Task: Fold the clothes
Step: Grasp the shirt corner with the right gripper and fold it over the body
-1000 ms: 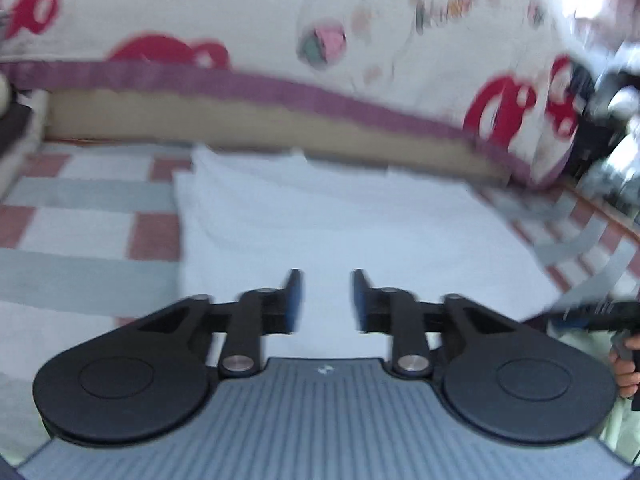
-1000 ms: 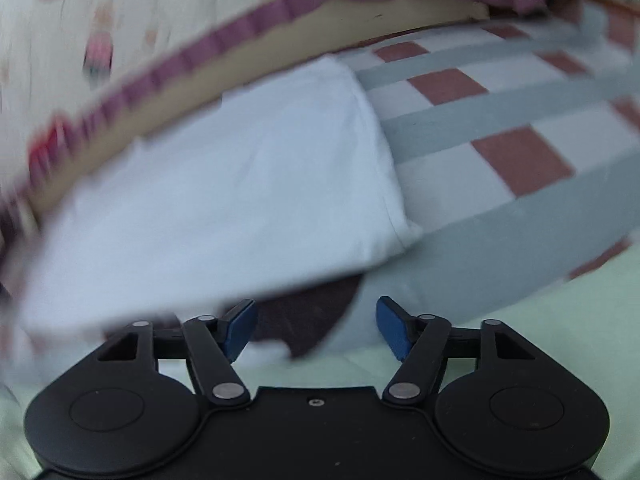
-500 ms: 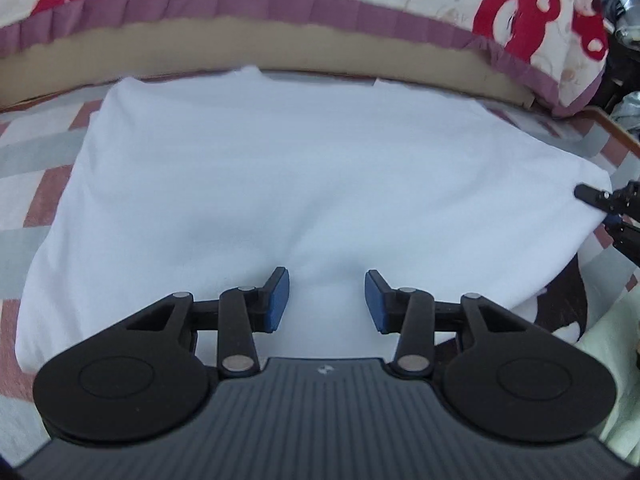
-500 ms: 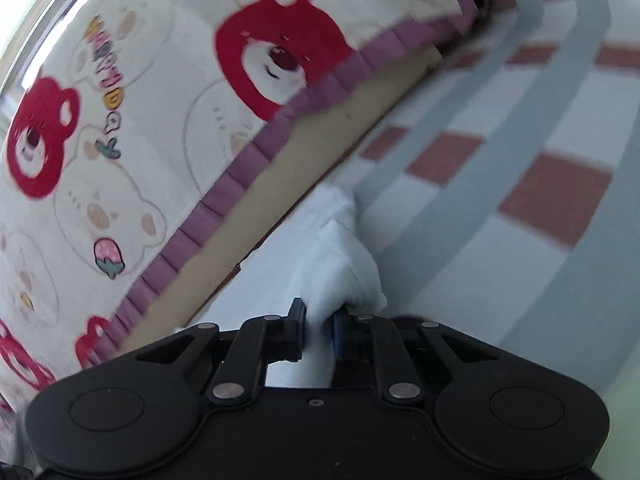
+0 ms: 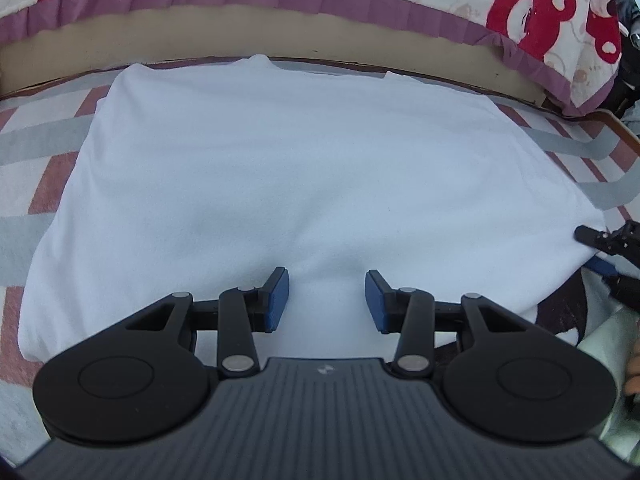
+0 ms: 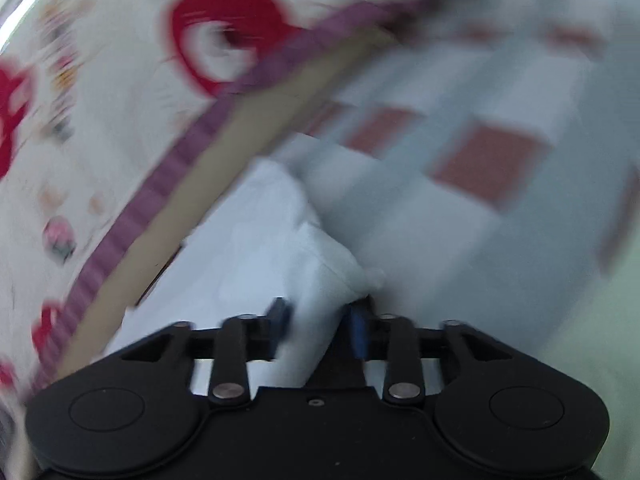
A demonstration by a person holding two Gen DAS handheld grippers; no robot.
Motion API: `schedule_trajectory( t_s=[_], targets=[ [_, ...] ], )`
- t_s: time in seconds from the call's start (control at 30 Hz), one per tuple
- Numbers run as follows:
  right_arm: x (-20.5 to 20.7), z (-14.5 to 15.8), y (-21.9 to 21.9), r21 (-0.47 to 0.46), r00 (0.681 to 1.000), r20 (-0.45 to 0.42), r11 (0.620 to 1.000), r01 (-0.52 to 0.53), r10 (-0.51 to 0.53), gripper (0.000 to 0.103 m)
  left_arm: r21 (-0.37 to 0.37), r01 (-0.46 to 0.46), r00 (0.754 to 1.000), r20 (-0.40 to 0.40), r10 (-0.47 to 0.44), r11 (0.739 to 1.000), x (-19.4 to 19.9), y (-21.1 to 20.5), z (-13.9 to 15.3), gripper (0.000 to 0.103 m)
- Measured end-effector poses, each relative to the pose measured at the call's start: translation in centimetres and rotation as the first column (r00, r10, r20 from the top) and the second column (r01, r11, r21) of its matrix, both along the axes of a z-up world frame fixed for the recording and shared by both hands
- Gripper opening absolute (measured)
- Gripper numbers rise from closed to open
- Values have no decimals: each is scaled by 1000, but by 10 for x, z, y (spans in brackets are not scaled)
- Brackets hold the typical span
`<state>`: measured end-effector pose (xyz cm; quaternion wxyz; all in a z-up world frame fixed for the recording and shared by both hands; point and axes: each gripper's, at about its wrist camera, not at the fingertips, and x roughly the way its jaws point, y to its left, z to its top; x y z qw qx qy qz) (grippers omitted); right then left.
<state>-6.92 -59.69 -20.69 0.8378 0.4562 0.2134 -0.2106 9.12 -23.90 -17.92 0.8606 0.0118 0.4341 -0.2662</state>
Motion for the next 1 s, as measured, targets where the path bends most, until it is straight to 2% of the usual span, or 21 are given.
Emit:
schedule_trajectory(
  t_s=[0.07,0.13,0.2,0.23,0.27,0.37,0.4,0.47,0.53,0.6,0.67,0.73,0.83,0.87,0.97,1.0],
  targets=[
    [-5,-7,3,73,997,62,997,33,-37,49,-29,-22,999,-25,21,999,3,6,0,41],
    [10,-8,5,54,997,72,998,17,-21,56,-69,-54,997,-54,51,996,5,12,0,41],
    [30,-7,7,16,997,73,1000,-12,11,58,-107,-82,995,-65,75,991,6,20,-1,41],
    [40,-6,8,-6,997,72,1000,-29,29,39,-121,-95,994,-62,88,988,6,26,-1,41],
    [48,3,11,-41,996,60,997,-59,61,15,-132,-116,992,-59,108,984,5,34,0,41],
    [71,29,22,-143,988,18,978,-150,154,14,-153,-239,970,-83,229,959,2,72,4,42],
    [78,38,26,-184,983,0,966,-181,184,14,-180,-294,954,-113,277,939,2,88,3,42],
    [85,57,41,-343,968,-58,906,-247,242,14,-215,-364,927,-174,331,906,2,115,-2,42],
    [96,72,51,-429,953,-116,851,-302,280,14,-236,-374,923,-194,334,897,2,132,-5,41],
    [110,91,68,-479,929,-129,798,-364,347,14,-244,-365,926,-197,322,899,1,139,-3,40],
    [128,113,93,-491,884,-114,747,-447,454,14,-267,-400,911,-224,347,877,0,145,2,39],
    [148,129,130,-448,806,-82,700,-555,586,13,-299,-425,903,-211,375,854,-7,147,12,39],
    [174,134,203,-477,658,-93,547,-688,747,13,-311,-426,904,-183,387,849,-10,150,17,41],
    [182,124,224,-453,610,-111,506,-734,785,13,-296,-435,900,-185,396,850,-8,152,14,41],
    [198,84,276,-400,491,-241,375,-836,837,13,-284,-445,894,-203,400,850,-4,163,3,41],
    [198,70,286,-395,469,-292,342,-853,834,13,-281,-442,895,-202,398,852,-5,167,2,41]
  ],
)
